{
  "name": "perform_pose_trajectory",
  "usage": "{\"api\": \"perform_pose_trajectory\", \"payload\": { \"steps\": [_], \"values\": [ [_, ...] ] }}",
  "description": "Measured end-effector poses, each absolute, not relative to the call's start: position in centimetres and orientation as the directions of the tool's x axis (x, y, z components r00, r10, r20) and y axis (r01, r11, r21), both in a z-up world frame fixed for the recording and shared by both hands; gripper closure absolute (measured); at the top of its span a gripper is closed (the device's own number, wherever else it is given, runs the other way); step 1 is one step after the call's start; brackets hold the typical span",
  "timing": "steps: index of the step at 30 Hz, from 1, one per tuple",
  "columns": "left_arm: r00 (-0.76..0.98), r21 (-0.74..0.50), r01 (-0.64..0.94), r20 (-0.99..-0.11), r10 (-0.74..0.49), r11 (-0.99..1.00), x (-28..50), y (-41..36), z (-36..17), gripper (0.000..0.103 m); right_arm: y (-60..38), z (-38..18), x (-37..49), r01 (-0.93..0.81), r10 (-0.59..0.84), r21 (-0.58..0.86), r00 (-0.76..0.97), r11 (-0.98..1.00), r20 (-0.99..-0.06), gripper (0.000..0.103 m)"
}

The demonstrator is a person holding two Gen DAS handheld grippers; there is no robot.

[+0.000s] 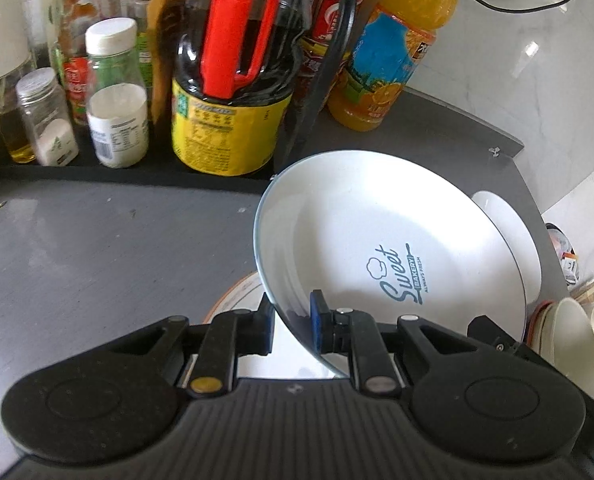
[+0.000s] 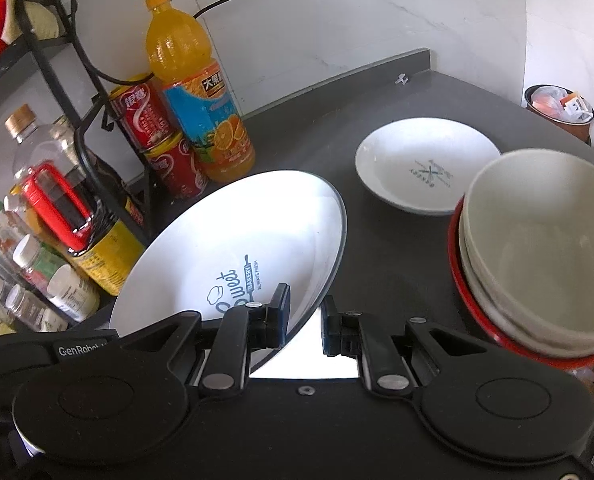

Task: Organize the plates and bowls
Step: 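Lift the Sweet plate with both grippers and lower it onto the flower-print plate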

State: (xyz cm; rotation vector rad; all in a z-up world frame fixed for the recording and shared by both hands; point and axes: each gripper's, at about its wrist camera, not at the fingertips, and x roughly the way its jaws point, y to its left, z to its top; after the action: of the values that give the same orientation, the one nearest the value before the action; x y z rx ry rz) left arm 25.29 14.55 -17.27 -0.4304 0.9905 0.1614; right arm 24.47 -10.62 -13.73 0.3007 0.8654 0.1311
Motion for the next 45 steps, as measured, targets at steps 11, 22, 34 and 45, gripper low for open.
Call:
{"api": "perform_pose_trajectory", "payload": {
  "steps": [11, 22, 34, 45],
  "values": [
    [0.533, -0.257, -0.317, -0.845, -0.053, 0.913, 22.2, 15.3, -17.5, 0.087, -10.1, -13.9, 21.4, 0.014, 0.241, 0.320, 0.625, 0.947, -0.742, 0.089],
    [0.520, -0.237, -0.301, -0.853, -0.049, 0.924, 19.8, 15.0, -17.8, 0.088, -11.2, -14.7, 18.8, 0.036, 0.245, 0.335, 0.610, 0.942, -0.754, 0.089],
    [0.500, -0.215, -0.297, -0.865, -0.040, 0.930, 17.9, 14.5, -18.4, 0.088, -12.1, -15.8, 17.1, 0.059, 0.258, 0.359, 0.589, 0.932, -0.766, 0.089],
    [0.485, -0.197, -0.304, -0.874, -0.027, 0.932, 17.0, 14.4, -19.1, 0.088, -12.3, -16.8, 16.0, 0.063, 0.267, 0.368, 0.579, 0.928, -0.770, 0.088]
  ]
}}
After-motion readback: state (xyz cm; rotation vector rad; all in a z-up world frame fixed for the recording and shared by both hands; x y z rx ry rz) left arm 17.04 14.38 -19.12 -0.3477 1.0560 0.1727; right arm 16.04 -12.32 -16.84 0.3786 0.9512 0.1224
